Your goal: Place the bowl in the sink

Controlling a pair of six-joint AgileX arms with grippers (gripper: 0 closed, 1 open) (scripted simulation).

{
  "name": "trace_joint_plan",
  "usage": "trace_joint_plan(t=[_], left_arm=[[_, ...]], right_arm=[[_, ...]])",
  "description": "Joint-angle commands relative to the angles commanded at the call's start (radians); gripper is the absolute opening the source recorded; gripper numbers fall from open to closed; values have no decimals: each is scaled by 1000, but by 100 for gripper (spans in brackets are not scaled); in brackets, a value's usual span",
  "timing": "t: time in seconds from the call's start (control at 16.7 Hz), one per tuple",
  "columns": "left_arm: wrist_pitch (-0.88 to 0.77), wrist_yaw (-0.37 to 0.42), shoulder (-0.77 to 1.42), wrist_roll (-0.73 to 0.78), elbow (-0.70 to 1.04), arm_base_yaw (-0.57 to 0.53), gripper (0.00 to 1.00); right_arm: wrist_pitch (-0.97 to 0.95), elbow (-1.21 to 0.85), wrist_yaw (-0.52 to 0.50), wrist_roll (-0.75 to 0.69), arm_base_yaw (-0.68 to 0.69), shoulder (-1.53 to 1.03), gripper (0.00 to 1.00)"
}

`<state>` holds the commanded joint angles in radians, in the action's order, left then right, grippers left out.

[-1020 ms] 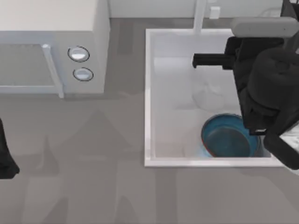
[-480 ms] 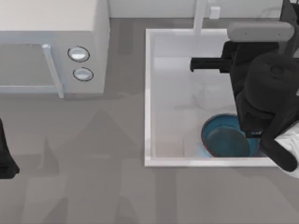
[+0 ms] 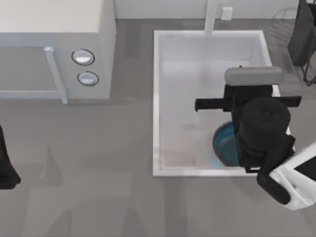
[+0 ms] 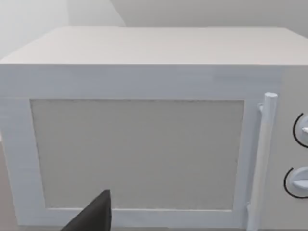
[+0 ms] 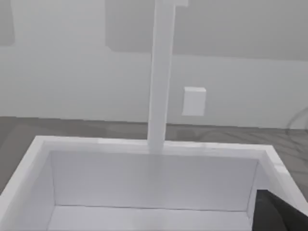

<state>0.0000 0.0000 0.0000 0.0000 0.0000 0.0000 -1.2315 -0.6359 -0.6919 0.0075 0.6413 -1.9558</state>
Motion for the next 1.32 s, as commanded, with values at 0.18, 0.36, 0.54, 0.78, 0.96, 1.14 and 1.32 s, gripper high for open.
trace_joint_plan(t=[0.18,0.36,0.54,0.78,0.96,1.14,1.32], left_arm=[[0,0,0,0,0,0,100],[0,0,0,0,0,0,100],[0,0,0,0,0,0,100],[0,0,0,0,0,0,100],[0,0,0,0,0,0,100],[0,0,0,0,0,0,100],[0,0,0,0,0,0,100]], right_arm=[[-149,13,1,0,2,-114,0],[-285,16,3,5,5,-202,0],[-371,20,6,9,7,-260,0],[-381,27,7,9,8,-276,0],[-381,27,7,9,8,-276,8],[-381,27,7,9,8,-276,30],[-381,27,7,9,8,-276,53]])
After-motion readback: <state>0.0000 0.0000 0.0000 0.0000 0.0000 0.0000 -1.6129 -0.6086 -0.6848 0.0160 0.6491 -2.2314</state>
